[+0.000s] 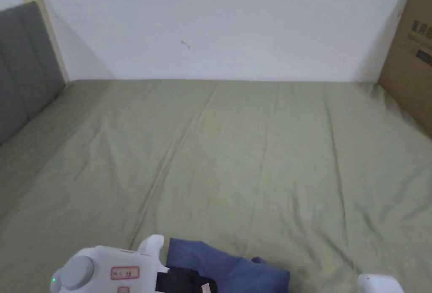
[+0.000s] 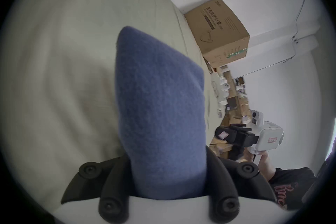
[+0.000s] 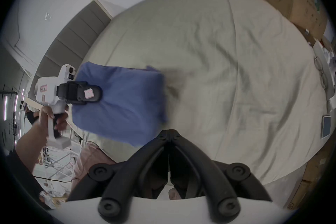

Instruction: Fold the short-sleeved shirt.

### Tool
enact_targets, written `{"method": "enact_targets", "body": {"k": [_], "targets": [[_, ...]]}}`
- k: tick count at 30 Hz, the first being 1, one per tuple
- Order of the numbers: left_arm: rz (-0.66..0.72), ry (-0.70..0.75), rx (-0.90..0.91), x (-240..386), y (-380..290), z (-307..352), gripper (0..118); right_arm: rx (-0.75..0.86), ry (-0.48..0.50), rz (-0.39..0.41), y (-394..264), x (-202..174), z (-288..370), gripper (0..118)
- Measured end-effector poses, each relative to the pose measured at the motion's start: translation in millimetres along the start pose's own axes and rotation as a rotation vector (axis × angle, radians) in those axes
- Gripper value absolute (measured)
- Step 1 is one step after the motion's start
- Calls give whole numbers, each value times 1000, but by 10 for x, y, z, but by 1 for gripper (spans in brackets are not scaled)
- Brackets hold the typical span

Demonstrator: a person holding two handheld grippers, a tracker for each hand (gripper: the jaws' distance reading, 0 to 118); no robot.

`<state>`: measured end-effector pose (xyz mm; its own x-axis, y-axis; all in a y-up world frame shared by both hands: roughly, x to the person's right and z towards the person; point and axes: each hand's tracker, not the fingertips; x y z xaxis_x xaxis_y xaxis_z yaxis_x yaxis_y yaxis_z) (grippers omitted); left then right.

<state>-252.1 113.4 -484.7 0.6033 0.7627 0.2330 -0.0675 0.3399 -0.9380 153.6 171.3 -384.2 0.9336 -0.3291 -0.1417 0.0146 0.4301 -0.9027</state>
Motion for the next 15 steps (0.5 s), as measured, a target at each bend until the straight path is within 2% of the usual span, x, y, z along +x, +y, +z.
{"method": "enact_targets", "body": {"k": [3, 6, 8, 11, 14, 15], "targets": [[-74, 231, 6, -77, 240, 766, 19, 87, -42, 41, -28, -73, 206, 0], [-138, 629, -41, -275, 441, 1354, 19, 126, -136, 78, -70, -117, 296, 0], [-203, 842, -89, -433, 532, 1607, 19, 115, -156, 81, -89, -128, 298, 0], [-279, 1025, -188, -693, 647, 1805, 19, 104, -169, 64, -102, -130, 290, 0], [-234, 1068, -194, -942, 726, 1952, 23, 88, -174, 30, -107, -135, 272, 0], [-223, 1057, -182, -982, 736, 2001, 40, 85, -175, 19, -103, -139, 269, 0]]}}
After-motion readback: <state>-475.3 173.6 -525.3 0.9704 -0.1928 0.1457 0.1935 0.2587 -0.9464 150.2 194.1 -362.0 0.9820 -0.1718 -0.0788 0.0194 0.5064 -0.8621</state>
